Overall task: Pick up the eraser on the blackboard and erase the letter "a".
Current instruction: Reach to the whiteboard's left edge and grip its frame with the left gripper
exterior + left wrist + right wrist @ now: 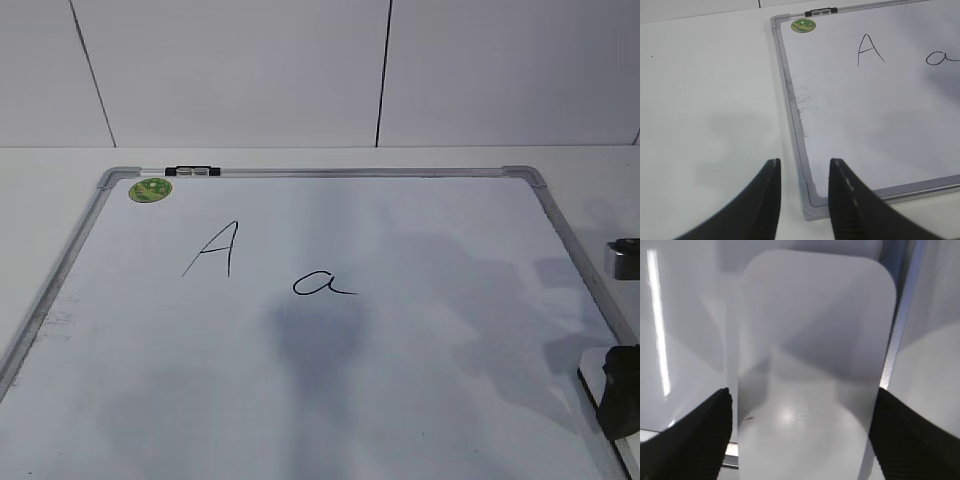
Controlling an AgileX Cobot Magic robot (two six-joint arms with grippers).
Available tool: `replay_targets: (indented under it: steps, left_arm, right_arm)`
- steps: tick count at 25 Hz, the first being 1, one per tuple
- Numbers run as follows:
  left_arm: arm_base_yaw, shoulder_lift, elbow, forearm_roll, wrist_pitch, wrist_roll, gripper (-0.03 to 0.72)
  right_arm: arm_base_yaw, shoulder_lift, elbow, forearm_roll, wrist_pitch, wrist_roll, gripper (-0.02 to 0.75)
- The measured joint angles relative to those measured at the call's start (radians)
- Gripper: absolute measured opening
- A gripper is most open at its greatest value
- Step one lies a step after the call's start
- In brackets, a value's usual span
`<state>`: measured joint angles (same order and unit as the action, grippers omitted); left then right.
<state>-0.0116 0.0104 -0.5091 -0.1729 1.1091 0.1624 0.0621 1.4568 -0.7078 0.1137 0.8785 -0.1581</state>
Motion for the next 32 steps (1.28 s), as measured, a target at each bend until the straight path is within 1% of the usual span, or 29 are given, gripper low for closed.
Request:
replay_targets:
  steps: [9,10,14,15,16,19,22,23,24,32]
  left_arm:
    - [0.0,0.0,0.0,0.0,0.0,0.0,0.245]
    - [0.0,0.0,0.0,0.0,0.0,0.0,0.245]
    - [0.0,0.0,0.0,0.0,0.0,0.0,0.244]
    - [0.0,0.0,0.0,0.0,0.0,0.0,0.244]
    - [0.0,0.0,0.0,0.0,0.0,0.0,0.245]
    - [0.0,0.0,0.0,0.0,0.0,0.0,0.245]
    - [0.0,0.0,0.0,0.0,0.0,0.0,0.245]
    - [0.0,0.0,0.0,0.0,0.0,0.0,0.245]
    - [0.0,0.0,0.0,0.0,0.0,0.0,0.244]
    - [0.0,0.0,0.0,0.0,0.0,0.0,0.245]
  right_arm:
    - [0.0,0.039,-0.002,0.003,-0.004,0.0,0.633]
    - [0.0,0.044,-0.002,0.005,-0.005,-0.002,0.649]
    - [0.0,0.046,-0.002,0.005,-0.009,-0.001,0.602]
    - [0.0,0.046,-0.002,0.007,-0.012,-0.001,0.625]
    - [0.0,0.047,-0.002,0.008,-0.011,-0.001,0.596]
    - [0.0,0.047,-0.002,0.011,-0.011,0.005,0.577]
    - [0.0,0.047,-0.002,0.011,-0.011,0.007,0.573]
    - [0.0,0.047,-0.002,0.014,-0.011,0.007,0.589]
    - [0.0,0.048,-0.002,0.016,-0.011,0.007,0.573]
    - [0.0,0.048,-0.002,0.016,-0.011,0.009,0.571]
